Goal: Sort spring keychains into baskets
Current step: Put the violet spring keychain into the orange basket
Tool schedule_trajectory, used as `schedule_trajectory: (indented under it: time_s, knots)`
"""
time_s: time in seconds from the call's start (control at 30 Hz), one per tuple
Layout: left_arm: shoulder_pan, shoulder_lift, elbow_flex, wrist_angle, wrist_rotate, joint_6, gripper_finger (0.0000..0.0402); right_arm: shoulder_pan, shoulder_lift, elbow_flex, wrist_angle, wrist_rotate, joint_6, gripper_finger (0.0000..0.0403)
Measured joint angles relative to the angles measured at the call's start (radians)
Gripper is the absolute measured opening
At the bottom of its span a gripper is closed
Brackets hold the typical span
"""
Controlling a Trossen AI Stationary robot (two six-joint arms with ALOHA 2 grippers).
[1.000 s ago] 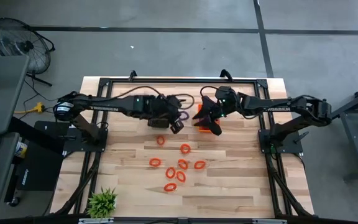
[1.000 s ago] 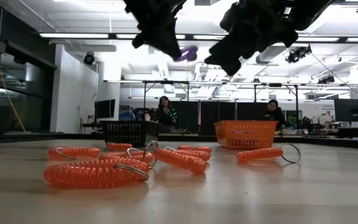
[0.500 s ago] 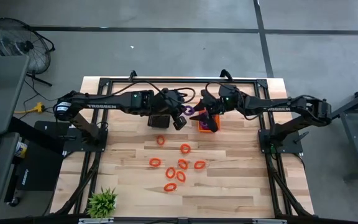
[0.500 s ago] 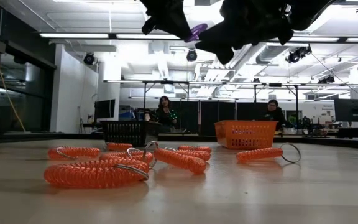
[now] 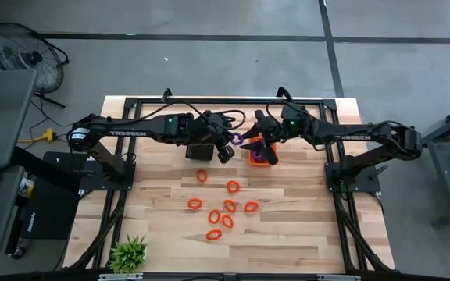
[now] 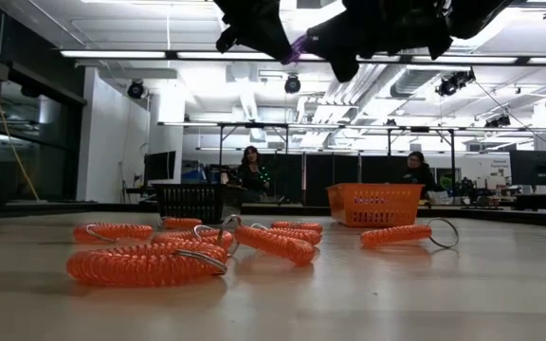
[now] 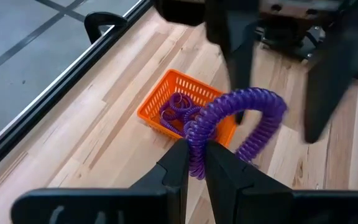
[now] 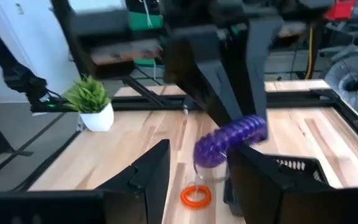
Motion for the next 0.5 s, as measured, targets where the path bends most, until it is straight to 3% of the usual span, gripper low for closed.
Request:
schedule_trajectory:
  time_s: [0.5]
  knots:
    - [0.0,0.0,0.0,0.065,0.046,0.008,0.0039,0.046,-0.013,0.0,0.02,0.048,0.002,0.0153]
